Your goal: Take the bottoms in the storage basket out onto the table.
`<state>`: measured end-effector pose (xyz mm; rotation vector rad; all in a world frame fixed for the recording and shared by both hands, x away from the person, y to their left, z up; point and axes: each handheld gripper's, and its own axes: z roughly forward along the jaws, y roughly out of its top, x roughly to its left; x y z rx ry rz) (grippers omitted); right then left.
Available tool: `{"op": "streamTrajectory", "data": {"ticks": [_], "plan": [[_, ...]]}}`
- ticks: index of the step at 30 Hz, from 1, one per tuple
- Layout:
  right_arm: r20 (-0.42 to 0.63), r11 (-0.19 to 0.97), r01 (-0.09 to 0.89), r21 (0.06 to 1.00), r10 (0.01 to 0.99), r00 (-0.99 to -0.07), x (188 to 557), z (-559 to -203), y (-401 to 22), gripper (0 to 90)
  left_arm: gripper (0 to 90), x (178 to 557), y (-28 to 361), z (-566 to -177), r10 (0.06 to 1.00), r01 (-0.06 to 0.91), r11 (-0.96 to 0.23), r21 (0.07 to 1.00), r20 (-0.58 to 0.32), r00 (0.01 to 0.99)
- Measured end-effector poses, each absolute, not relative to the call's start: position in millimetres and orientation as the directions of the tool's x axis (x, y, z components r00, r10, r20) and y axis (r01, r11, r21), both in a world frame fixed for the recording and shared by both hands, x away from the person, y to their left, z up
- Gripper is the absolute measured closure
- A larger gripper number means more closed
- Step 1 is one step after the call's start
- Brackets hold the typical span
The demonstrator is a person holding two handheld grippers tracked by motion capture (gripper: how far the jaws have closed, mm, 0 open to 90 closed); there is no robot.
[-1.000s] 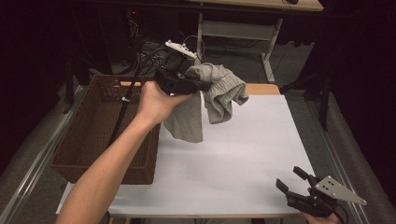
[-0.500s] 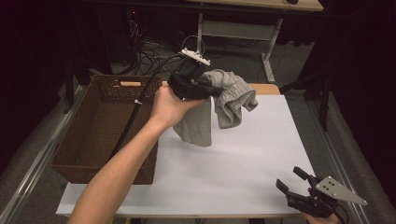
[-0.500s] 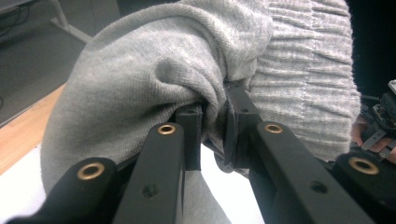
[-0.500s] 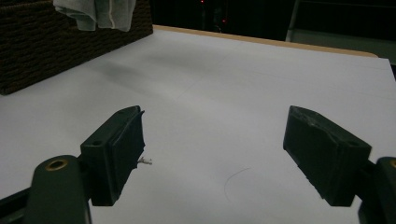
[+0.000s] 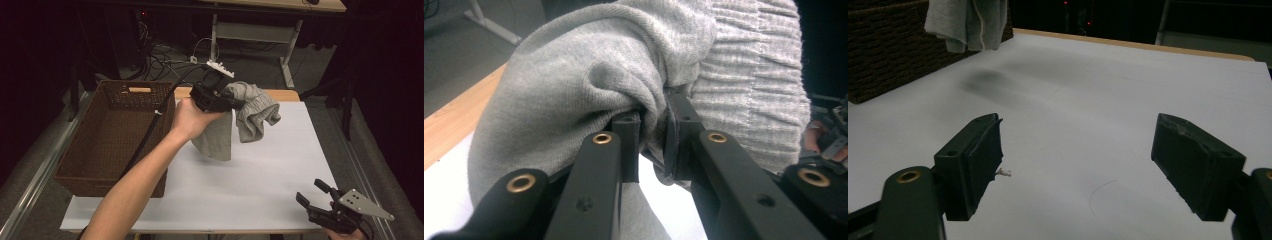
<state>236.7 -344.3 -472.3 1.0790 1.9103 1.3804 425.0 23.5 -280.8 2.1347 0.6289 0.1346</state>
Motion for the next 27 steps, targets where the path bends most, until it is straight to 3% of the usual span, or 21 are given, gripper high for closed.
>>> {"op": "streamTrajectory", "data": {"ticks": [27], "plan": [[0.034,0.147,0.287,0.947,0.839,-0.543,236,-472,-345,21.1,76.7,462,8,-353,0.549,0.495,-0.482,0.723,-0.192,0.814]]}}
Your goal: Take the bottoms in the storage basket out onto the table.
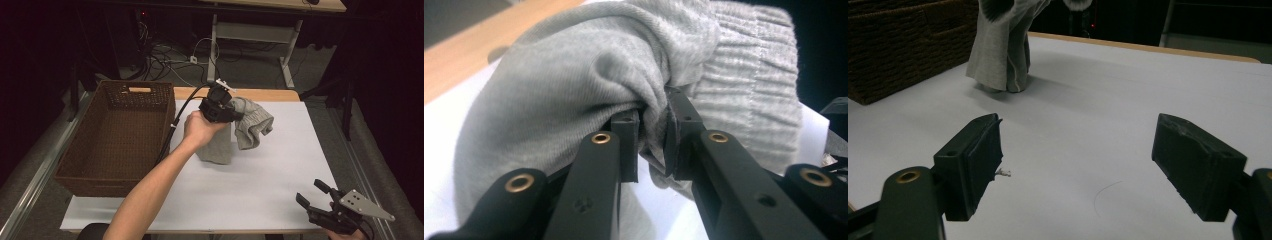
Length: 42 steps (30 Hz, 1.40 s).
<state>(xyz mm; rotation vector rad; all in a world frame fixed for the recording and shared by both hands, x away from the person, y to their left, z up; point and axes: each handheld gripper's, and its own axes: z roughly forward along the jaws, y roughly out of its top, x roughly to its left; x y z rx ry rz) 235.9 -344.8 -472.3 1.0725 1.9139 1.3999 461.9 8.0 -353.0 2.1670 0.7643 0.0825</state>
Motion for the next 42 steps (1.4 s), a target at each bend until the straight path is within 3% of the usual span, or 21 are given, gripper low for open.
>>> {"op": "streamTrajectory", "data": {"ticks": [21,31,34,38,42], "plan": [[0.035,0.152,0.296,0.943,0.839,-0.542,237,-473,-344,21.1,76.8,478,8,-410,0.656,0.617,-0.501,0.606,-0.198,0.728],[0.022,0.165,0.293,0.942,0.84,-0.543,237,-473,-343,21.2,75.2,484,5,-420,0.678,0.646,-0.478,0.595,-0.217,0.702],[0.02,0.167,0.292,0.942,0.839,-0.544,237,-473,-344,21.2,70.2,486,7,-421,0.688,0.657,-0.461,0.596,-0.227,0.689],[0.021,0.165,0.292,0.942,0.84,-0.542,236,-473,-344,21.3,54.2,484,5,-416,0.687,0.656,-0.435,0.616,-0.243,0.685],[0.023,0.163,0.293,0.942,0.84,-0.542,236,-473,-344,21.3,46.9,480,5,-409,0.685,0.638,-0.435,0.636,-0.226,0.692]]}}
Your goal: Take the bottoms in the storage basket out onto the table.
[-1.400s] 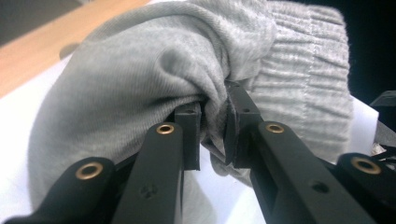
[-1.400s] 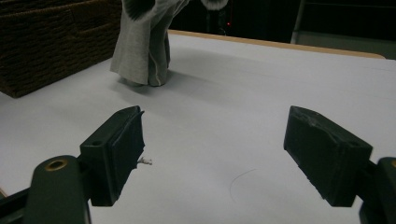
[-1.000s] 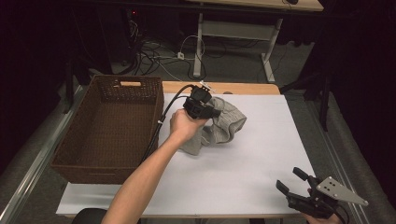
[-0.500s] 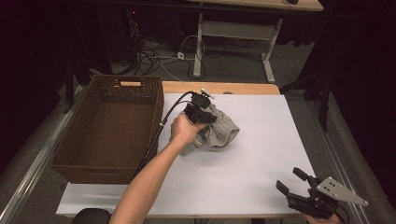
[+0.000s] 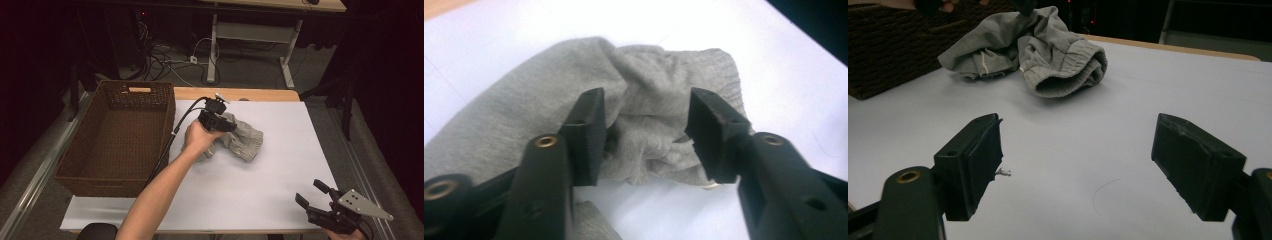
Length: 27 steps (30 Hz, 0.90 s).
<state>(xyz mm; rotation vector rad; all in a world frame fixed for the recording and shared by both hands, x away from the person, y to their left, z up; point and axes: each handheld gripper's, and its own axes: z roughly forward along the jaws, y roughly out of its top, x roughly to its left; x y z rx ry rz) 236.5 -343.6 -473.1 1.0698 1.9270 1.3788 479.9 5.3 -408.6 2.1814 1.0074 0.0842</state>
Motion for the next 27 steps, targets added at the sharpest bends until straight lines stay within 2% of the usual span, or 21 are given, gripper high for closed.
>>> {"op": "streamTrajectory", "data": {"ticks": [4,10,27], "plan": [[0.022,0.164,0.292,0.942,0.84,-0.543,236,-473,-343,21.2,43.6,476,5,-403,0.683,0.626,-0.444,0.641,-0.209,0.7],[0.021,0.164,0.291,0.943,0.841,-0.541,236,-473,-343,21.3,43.6,471,5,-397,0.671,0.576,-0.475,0.665,-0.15,0.726],[0.026,0.159,0.292,0.943,0.841,-0.541,236,-473,-344,21.3,43.6,462,25,-371,0.661,0.535,-0.451,0.714,-0.136,0.738]]}}
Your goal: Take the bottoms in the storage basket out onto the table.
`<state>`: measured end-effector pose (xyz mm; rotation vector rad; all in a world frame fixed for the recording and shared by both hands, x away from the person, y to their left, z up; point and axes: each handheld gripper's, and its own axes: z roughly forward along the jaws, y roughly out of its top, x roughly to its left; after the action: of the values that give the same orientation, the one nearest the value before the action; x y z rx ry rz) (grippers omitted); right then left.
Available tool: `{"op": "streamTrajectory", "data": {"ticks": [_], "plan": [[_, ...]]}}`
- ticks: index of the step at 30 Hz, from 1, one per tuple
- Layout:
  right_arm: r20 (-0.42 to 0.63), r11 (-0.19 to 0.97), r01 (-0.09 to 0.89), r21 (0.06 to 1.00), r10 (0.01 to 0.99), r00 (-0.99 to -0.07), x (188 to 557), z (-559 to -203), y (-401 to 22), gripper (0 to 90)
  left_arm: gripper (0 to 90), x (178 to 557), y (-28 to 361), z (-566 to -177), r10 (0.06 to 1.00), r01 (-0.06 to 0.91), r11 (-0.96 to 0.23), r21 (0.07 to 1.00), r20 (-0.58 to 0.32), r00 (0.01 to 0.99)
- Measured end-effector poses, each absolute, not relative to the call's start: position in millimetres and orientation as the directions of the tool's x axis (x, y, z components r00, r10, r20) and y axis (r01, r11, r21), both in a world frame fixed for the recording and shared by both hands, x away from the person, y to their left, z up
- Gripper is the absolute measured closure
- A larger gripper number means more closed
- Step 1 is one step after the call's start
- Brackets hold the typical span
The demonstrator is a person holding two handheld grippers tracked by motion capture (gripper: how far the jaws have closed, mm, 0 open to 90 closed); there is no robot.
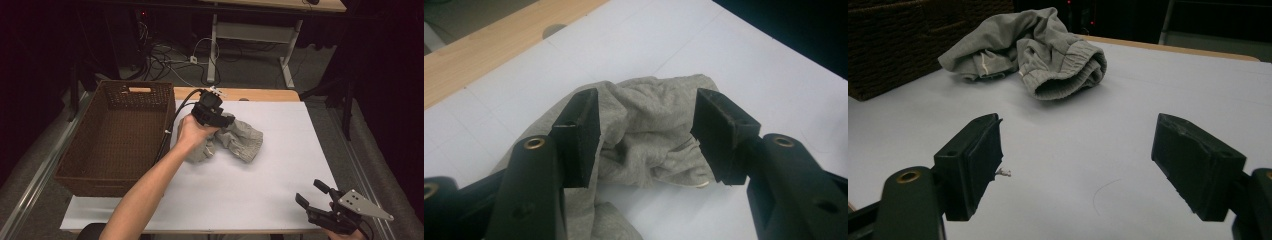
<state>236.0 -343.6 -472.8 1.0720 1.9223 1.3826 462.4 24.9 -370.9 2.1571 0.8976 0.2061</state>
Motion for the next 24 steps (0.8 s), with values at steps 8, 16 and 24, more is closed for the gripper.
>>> {"op": "streamTrajectory", "data": {"ticks": [8,16,24], "plan": [[0.025,0.16,0.291,0.943,0.84,-0.542,236,-473,-343,21.3,41.8,460,38,-362,0.67,0.546,-0.437,0.715,-0.145,0.728],[0.031,0.153,0.295,0.943,0.842,-0.538,236,-473,-343,21.3,40.5,456,47,-354,0.67,0.537,-0.435,0.723,-0.138,0.729],[0.031,0.154,0.294,0.943,0.842,-0.539,236,-473,-344,21.3,39.0,452,54,-348,0.657,0.527,-0.439,0.728,-0.14,0.741]]}}
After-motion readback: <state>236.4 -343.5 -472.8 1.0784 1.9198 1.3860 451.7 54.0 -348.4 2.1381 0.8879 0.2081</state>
